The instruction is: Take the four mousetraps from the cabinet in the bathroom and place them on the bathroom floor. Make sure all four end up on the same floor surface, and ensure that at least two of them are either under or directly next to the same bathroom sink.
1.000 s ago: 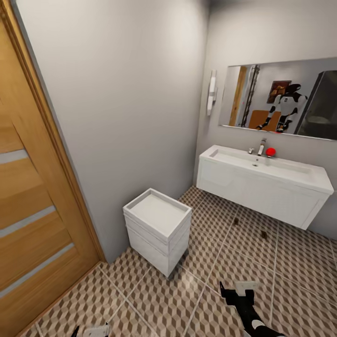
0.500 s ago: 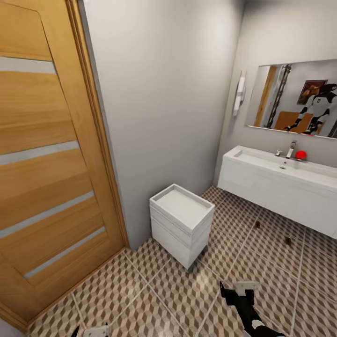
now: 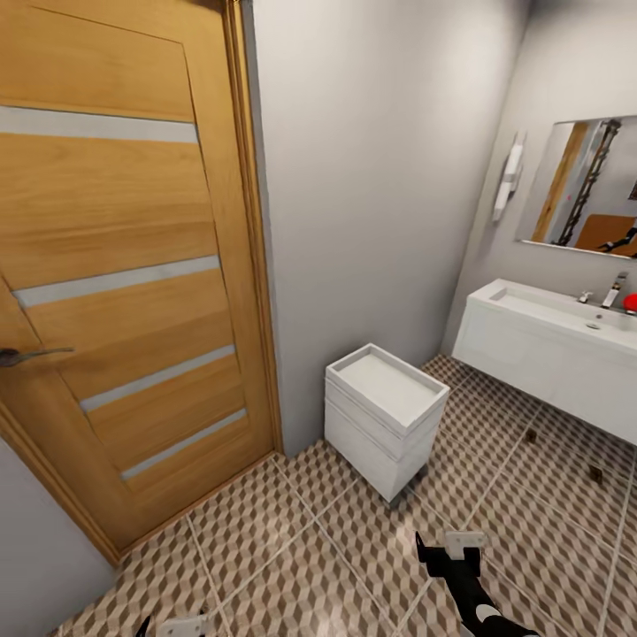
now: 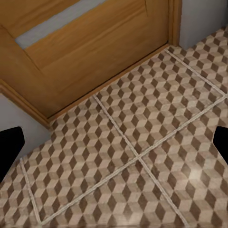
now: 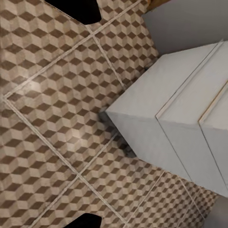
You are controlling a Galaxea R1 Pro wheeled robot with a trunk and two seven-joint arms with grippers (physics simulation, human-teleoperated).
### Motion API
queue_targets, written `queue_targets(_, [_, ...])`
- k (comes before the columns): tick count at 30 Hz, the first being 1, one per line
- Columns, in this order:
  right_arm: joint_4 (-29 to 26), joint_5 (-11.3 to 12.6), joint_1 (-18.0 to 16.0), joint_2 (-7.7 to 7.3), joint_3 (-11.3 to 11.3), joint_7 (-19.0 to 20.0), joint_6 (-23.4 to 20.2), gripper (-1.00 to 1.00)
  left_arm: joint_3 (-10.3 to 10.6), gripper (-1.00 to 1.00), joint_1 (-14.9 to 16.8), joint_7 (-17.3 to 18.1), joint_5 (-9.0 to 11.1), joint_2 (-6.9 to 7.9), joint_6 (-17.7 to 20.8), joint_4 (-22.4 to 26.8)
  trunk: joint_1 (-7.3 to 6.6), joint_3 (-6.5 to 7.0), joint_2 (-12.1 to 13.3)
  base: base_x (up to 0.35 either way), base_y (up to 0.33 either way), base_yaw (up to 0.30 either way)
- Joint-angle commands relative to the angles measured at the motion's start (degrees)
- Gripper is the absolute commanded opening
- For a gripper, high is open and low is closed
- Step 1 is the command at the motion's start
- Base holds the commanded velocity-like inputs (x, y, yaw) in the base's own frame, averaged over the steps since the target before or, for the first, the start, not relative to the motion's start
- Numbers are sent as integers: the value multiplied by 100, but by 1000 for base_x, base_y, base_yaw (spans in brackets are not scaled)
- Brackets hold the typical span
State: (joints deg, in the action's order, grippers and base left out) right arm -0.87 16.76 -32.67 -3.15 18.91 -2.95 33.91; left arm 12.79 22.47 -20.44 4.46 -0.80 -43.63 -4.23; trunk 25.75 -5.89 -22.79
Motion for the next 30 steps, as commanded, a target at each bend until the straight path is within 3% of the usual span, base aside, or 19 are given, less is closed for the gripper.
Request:
queue_targets(1, [-1,21,-3,-1,51,-31,10,100,49,100,12,-8,46,-9,-32,-25,3,-12,-13,-47,39,253])
queue_targets(30, [-1,21,-3,-1,51,-31,10,100,49,100,3,-7,46,-43,-32,-25,3,-12,-13,-4,3,253])
